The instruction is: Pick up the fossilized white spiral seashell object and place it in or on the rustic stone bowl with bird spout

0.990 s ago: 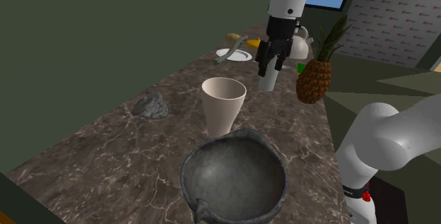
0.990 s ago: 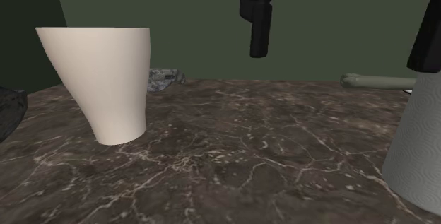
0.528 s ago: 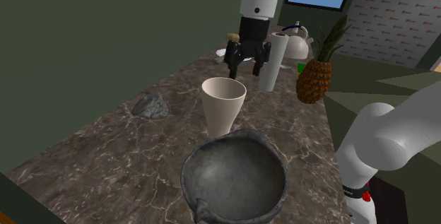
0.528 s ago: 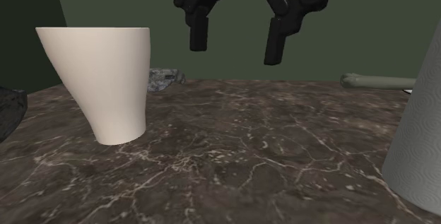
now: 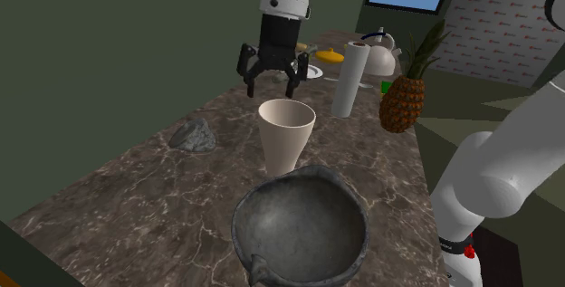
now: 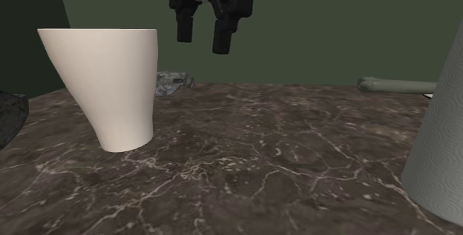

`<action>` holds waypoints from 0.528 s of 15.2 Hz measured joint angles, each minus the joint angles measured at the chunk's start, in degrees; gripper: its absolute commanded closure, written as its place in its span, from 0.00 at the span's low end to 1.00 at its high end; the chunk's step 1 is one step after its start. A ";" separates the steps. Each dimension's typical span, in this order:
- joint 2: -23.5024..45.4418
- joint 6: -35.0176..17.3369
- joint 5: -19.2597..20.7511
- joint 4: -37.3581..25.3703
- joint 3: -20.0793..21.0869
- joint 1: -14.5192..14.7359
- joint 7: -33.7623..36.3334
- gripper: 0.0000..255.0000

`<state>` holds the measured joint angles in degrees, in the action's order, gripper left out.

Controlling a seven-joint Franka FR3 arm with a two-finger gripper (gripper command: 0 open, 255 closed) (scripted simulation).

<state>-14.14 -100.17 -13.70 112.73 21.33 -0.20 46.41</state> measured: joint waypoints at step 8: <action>17.70 -1.74 3.91 -18.41 4.59 1.48 17.68 0.00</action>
<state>3.56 -101.91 -9.79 94.33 25.91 1.28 64.09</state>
